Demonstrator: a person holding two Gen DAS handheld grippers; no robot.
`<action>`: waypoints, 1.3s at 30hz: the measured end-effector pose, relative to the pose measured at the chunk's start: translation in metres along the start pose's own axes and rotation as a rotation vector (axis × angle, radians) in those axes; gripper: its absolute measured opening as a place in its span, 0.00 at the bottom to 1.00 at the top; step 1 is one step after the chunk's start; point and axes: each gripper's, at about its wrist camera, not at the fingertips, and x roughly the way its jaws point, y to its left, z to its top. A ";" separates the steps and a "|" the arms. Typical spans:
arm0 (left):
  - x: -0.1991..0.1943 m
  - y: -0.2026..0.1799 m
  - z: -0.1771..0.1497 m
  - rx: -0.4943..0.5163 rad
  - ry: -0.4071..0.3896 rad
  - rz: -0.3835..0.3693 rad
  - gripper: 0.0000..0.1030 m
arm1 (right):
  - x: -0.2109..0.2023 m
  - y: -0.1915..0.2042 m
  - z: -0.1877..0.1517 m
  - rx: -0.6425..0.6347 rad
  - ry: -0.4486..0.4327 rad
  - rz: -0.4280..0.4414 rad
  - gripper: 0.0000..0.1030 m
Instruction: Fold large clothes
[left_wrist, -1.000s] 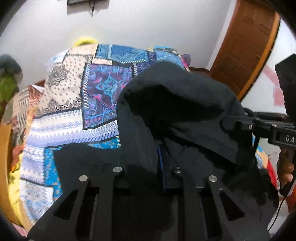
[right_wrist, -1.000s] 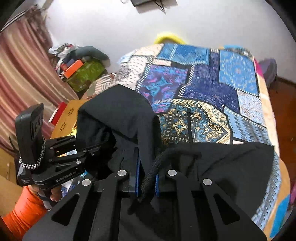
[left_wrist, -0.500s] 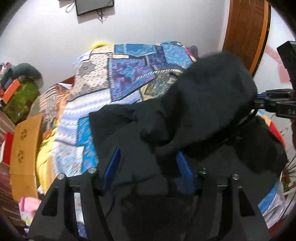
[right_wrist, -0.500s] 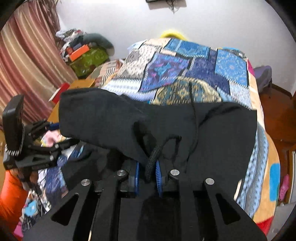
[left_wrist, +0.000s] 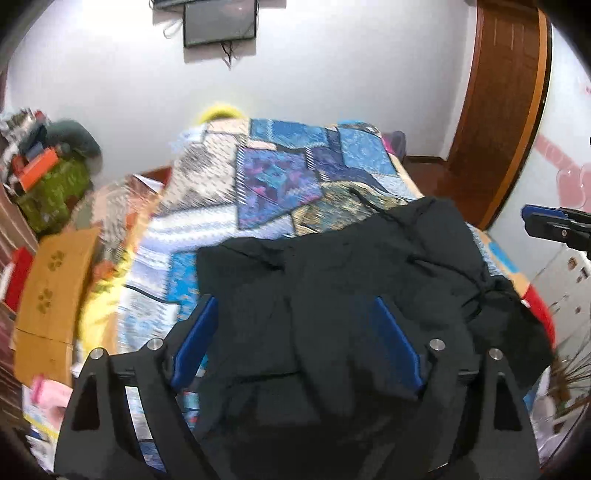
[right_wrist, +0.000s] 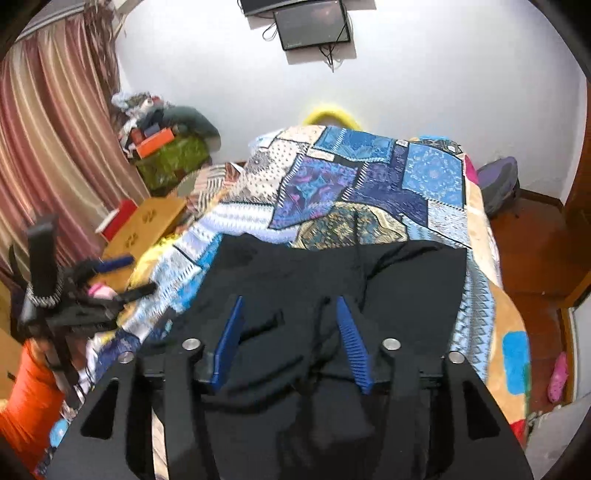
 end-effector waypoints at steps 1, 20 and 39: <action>0.006 -0.003 -0.002 -0.003 0.018 -0.012 0.82 | 0.008 0.002 0.000 0.007 0.012 0.014 0.50; 0.096 -0.008 -0.062 -0.087 0.264 -0.058 0.85 | 0.098 -0.007 -0.066 -0.037 0.306 -0.036 0.51; 0.073 0.145 -0.018 -0.396 0.104 0.077 0.85 | 0.024 -0.117 -0.009 0.233 0.014 -0.193 0.55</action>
